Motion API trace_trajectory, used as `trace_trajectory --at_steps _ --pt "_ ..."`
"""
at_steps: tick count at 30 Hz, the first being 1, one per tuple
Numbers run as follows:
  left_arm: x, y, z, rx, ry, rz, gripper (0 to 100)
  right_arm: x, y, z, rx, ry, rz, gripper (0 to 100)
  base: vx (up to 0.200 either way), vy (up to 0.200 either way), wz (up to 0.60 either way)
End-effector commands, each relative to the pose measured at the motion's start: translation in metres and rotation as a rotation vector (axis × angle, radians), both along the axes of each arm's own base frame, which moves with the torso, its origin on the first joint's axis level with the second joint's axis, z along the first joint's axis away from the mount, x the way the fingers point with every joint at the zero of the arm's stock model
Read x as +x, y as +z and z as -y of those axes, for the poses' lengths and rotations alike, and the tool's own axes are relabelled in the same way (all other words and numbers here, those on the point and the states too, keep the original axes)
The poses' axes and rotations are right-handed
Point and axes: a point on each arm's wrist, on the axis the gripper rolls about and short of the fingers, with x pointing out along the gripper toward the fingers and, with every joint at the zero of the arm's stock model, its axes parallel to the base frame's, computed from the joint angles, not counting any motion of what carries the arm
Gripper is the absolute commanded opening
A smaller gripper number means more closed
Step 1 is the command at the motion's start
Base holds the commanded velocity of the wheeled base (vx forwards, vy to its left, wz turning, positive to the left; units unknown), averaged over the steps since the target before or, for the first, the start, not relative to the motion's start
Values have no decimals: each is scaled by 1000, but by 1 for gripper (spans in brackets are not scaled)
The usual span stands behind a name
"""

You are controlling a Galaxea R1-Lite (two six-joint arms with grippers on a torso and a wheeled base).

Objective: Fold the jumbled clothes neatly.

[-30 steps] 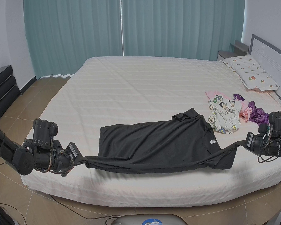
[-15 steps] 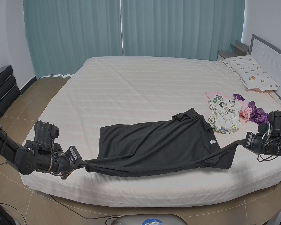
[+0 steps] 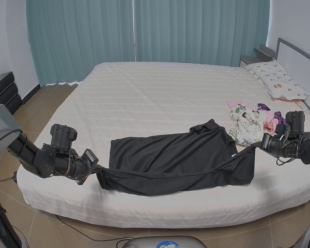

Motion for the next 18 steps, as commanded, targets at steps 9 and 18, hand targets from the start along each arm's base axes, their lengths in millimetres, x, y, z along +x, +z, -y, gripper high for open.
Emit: trace_trajectory --at_steps 9,18 --pt "51 -36 6 32 37 -10 0 69 -48 -7 -25 -21 -41 0 0 0 0" --pt "74 -43 10 69 70 5 0 92 -70 -21 -51 -23 -34 0 0 0 0"
